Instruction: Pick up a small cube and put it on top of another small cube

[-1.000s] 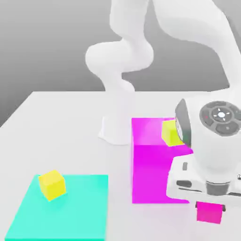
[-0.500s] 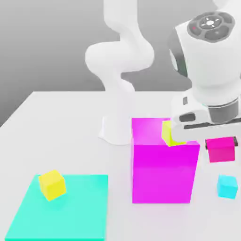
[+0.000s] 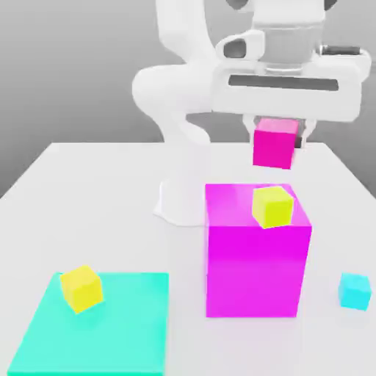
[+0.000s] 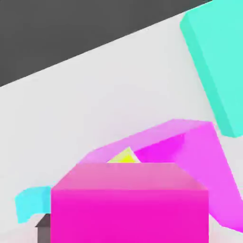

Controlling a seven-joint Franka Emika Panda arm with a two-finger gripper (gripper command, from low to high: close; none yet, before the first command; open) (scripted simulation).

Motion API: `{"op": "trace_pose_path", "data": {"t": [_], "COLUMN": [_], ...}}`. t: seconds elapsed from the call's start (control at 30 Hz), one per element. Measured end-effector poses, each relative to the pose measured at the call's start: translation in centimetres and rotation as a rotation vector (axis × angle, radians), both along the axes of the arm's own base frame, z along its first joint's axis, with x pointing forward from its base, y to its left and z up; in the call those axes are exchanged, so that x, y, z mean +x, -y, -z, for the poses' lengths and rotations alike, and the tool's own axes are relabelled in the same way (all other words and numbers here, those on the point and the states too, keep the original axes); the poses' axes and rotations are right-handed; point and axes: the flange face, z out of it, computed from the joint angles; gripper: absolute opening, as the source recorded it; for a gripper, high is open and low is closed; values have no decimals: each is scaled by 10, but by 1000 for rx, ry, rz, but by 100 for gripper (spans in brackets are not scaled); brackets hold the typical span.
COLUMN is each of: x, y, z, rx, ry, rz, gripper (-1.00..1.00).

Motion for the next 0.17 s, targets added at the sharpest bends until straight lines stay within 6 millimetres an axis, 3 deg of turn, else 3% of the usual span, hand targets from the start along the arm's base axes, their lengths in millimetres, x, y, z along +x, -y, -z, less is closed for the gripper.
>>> {"op": "trace_pose_path", "data": {"t": [0.03, 0.07, 0.17], "x": [-1, -1, -1], "y": [0, 1, 1], "z": [14, 23, 23], "rx": [-2, -3, -3], "ry": [1, 1, 1], "rz": [1, 1, 1], "gripper": [-100, 100, 100]}}
